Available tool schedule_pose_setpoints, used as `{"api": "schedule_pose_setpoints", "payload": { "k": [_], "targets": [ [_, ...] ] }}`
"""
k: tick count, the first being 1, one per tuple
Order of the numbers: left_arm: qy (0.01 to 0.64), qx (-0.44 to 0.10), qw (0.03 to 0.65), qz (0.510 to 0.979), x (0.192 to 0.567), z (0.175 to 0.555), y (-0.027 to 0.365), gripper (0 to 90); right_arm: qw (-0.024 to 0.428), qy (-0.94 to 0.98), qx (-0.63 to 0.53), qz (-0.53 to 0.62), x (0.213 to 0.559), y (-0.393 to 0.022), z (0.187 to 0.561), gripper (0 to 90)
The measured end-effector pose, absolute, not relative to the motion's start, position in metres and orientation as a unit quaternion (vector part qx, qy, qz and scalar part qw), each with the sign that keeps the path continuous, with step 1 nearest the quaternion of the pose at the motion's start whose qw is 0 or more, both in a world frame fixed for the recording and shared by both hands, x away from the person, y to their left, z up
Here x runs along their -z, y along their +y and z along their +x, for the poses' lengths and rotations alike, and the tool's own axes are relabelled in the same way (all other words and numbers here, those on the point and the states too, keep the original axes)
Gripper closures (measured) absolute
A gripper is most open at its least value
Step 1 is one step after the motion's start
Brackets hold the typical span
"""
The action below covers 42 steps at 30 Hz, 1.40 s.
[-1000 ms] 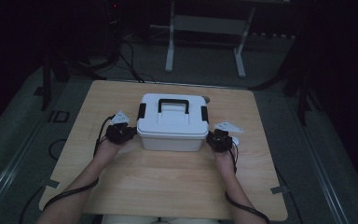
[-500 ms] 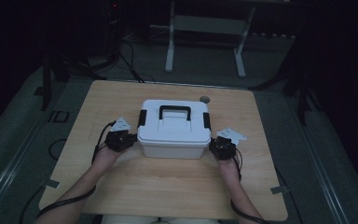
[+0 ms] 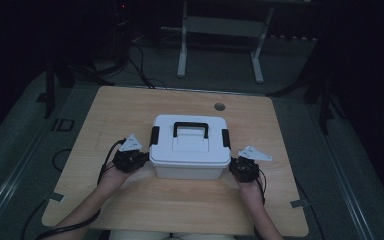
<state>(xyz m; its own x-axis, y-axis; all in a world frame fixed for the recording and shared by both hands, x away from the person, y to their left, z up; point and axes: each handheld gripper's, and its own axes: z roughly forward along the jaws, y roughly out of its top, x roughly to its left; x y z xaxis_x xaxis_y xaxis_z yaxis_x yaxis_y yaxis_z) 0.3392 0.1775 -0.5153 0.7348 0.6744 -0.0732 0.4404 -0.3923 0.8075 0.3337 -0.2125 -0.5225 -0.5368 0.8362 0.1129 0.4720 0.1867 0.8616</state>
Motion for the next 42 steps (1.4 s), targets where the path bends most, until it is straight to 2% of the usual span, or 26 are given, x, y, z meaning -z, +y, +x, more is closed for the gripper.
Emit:
{"api": "schedule_pose_setpoints", "payload": {
  "k": [21,27,42],
  "targets": [
    [0.309,-0.113,0.438,0.837,0.515,0.290,0.174,89.7,0.173,0.752,-0.469,0.430,0.522,-0.227,0.278,90.0],
    [0.294,-0.113,0.431,0.846,0.513,0.279,0.170,89.7,0.178,0.757,-0.464,0.425,0.521,-0.231,0.264,90.0],
    [0.277,-0.101,0.433,0.852,0.513,0.261,0.166,89.7,0.173,0.760,-0.466,0.419,0.522,-0.240,0.244,90.0]
  ]
}}
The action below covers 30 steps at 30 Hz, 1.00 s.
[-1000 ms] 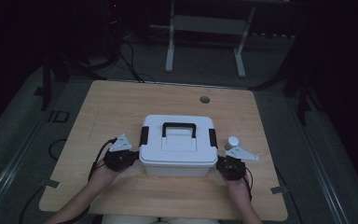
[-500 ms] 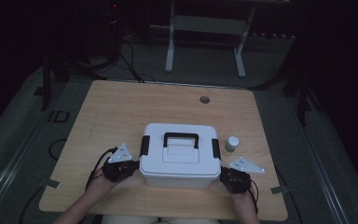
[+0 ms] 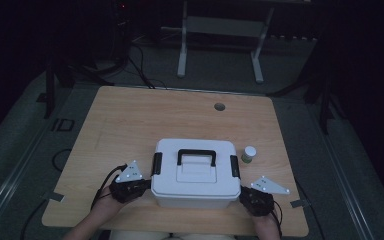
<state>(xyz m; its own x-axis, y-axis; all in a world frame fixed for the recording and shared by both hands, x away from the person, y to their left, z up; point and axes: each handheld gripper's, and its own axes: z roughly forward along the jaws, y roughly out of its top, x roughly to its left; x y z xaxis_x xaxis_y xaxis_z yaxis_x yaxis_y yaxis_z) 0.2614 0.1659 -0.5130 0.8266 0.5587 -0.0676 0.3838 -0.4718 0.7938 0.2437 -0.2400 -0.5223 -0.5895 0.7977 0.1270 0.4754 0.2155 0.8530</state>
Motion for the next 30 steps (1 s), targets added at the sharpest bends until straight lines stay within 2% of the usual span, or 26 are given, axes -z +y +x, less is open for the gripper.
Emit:
{"api": "schedule_pose_setpoints", "payload": {
  "k": [25,28,30],
  "targets": [
    [0.263,-0.081,0.438,0.856,0.519,0.260,0.172,89.4,0.157,0.758,-0.476,0.417,0.527,-0.247,0.237,90.0],
    [0.275,-0.071,0.441,0.852,0.520,0.265,0.180,89.1,0.161,0.753,-0.476,0.424,0.529,-0.253,0.242,82.0],
    [0.279,-0.064,0.443,0.850,0.520,0.267,0.184,85.9,0.166,0.749,-0.479,0.427,0.530,-0.258,0.245,70.6]
  ]
}}
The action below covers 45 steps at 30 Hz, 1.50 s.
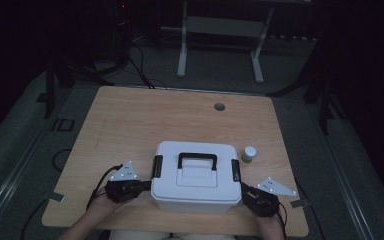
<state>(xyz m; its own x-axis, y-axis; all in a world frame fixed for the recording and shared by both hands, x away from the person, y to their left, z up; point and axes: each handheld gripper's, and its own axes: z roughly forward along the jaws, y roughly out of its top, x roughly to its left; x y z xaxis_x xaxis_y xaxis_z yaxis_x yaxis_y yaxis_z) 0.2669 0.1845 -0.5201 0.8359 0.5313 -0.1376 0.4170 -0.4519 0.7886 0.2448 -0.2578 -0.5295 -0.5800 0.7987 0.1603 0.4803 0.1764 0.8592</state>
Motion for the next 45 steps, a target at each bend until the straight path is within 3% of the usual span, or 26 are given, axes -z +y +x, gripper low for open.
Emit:
{"api": "schedule_pose_setpoints", "payload": {
  "k": [2,6,9,10,20,45],
  "targets": [
    [0.280,-0.054,0.442,0.851,0.521,0.269,0.191,78.9,0.175,0.745,-0.480,0.429,0.530,-0.263,0.248,48.8],
    [0.285,-0.044,0.440,0.850,0.522,0.271,0.203,59.0,0.176,0.720,-0.503,0.445,0.531,-0.279,0.254,24.5],
    [0.278,-0.032,0.436,0.855,0.522,0.270,0.210,46.8,0.173,0.713,-0.511,0.447,0.533,-0.291,0.255,18.4],
    [0.275,-0.018,0.438,0.856,0.521,0.271,0.214,46.4,0.174,0.714,-0.510,0.446,0.534,-0.294,0.256,14.2],
    [0.248,0.005,0.399,0.883,0.506,0.276,0.229,36.7,0.173,0.725,-0.510,0.429,0.537,-0.310,0.258,14.1],
    [0.176,0.018,0.266,0.947,0.439,0.286,0.224,36.6,0.163,0.736,-0.504,0.421,0.539,-0.316,0.257,14.2]
  ]
}}
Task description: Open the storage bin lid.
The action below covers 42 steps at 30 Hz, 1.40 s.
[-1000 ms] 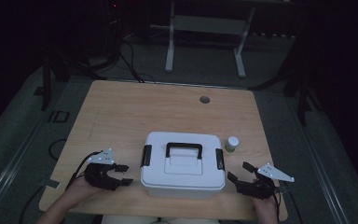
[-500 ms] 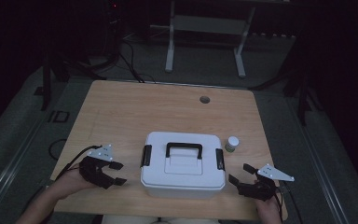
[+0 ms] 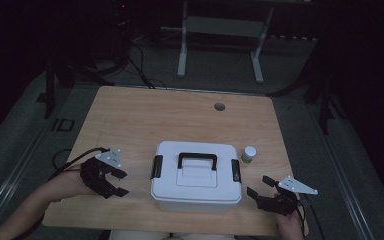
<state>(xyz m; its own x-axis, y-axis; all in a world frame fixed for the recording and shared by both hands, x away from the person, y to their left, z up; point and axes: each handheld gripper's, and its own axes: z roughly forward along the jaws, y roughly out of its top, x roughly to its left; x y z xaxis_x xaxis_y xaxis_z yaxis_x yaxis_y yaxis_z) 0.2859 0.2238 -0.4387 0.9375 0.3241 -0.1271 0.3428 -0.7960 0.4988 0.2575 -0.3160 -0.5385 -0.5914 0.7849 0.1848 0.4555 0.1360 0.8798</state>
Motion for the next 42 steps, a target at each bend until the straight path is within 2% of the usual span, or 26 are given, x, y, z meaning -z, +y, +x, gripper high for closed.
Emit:
{"api": "schedule_pose_setpoints", "payload": {
  "k": [12,25,42],
  "targets": [
    [0.148,0.013,0.239,0.960,0.398,0.289,0.216,36.5,0.161,0.735,-0.506,0.422,0.539,-0.316,0.257,14.2],
    [0.093,-0.003,0.214,0.972,0.348,0.295,0.175,36.5,0.161,0.738,-0.502,0.421,0.539,-0.315,0.258,14.2],
    [0.036,0.005,0.179,0.983,0.342,0.314,0.111,36.5,0.162,0.738,-0.503,0.419,0.540,-0.314,0.258,14.2]
  ]
}}
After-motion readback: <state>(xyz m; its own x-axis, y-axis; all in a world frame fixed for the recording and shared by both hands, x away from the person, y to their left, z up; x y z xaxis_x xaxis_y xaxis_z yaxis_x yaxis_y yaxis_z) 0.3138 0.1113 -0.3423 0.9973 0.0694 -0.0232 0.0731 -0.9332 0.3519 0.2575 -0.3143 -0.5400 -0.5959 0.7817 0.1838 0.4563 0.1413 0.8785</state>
